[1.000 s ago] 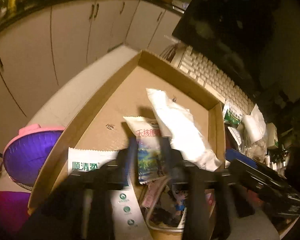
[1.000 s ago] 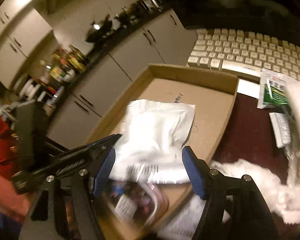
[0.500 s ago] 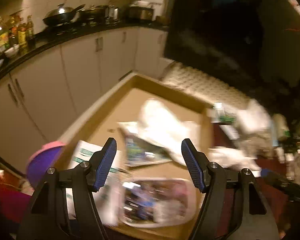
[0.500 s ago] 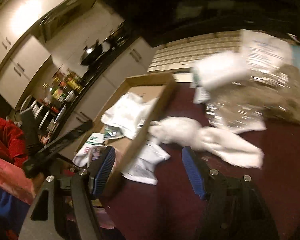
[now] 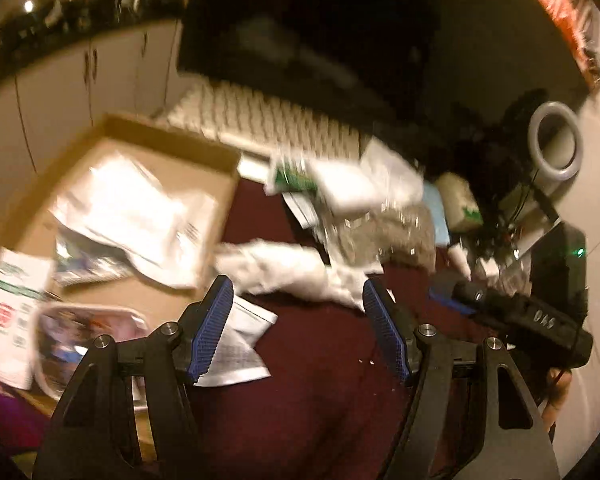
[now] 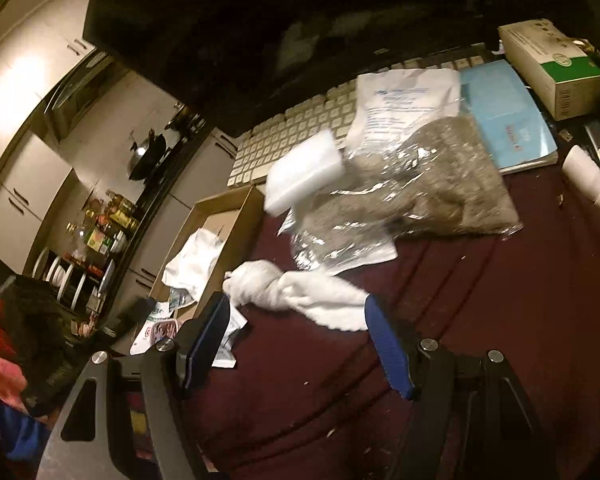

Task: Organize soft objects
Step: 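Grasp the white towel with left tool while right tool grasps the white foam block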

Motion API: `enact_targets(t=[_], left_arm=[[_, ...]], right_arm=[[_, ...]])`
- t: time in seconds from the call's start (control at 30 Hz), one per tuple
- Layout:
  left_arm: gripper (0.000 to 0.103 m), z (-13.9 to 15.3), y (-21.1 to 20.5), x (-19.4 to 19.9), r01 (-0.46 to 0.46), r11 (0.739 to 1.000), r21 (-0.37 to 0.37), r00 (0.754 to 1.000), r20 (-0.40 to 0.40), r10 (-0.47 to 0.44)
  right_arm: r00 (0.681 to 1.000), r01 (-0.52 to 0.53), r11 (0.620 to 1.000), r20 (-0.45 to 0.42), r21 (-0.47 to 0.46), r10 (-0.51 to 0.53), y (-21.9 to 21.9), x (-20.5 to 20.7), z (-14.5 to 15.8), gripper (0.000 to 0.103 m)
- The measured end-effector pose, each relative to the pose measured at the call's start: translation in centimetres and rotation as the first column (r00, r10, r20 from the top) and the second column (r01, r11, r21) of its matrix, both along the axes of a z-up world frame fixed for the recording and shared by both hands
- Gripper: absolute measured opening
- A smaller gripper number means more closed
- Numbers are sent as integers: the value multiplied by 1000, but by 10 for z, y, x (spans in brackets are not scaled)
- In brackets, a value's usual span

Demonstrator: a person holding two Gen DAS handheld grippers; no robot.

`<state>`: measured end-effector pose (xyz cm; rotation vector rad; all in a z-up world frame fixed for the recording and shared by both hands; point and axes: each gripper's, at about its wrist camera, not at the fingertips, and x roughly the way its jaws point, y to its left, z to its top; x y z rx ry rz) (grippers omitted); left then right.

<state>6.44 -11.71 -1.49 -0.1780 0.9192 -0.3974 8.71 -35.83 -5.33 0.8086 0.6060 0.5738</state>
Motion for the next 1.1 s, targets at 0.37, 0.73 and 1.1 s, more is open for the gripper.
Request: enact_targets(t=[0.37, 0.73, 1.1], left_arm=[[68, -57, -45, 58, -147, 986, 74, 963, -218, 159], [41, -57, -38, 39, -115, 989, 98, 980, -151, 129], [41, -34, -33, -16, 42, 998, -46, 992, -117, -47]], right_arm=[[999, 5, 1000, -32, 18, -5, -10, 13, -13, 70], [1000, 18, 994, 13, -109, -17, -38, 50, 23, 70], [990, -140, 962, -49, -233, 132, 27, 128, 55, 70]])
